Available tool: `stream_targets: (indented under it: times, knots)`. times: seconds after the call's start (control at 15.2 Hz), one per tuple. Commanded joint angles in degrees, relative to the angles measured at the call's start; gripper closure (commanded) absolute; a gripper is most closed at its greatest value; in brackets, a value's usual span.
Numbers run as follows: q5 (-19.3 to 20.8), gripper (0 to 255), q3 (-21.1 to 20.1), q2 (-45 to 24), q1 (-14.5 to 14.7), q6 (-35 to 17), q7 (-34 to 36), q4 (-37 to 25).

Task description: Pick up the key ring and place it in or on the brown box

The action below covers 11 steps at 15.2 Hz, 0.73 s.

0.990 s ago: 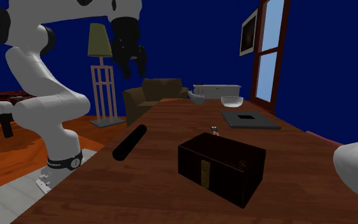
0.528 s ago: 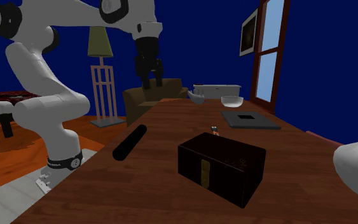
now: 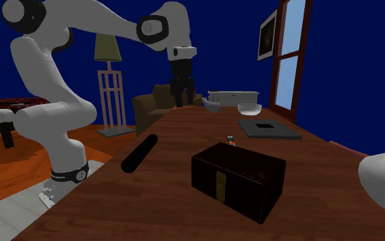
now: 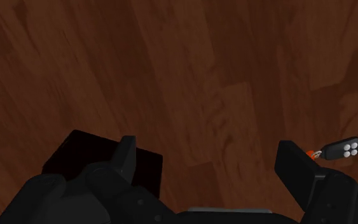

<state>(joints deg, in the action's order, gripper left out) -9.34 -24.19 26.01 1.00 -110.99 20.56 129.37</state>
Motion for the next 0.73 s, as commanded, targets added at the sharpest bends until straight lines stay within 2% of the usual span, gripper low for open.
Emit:
stream_targets:
  times: [0.0,0.33,0.66]
  knots:
    - [0.5,0,-2.8,-3.7,-0.3,-2.0,3.9,-1.5]
    - [4.3,0,-9.1,-14.1,-1.0,-5.5,14.3,-7.1]
    - [12.0,0,-13.9,-26.7,-0.4,-7.3,26.1,-14.7]
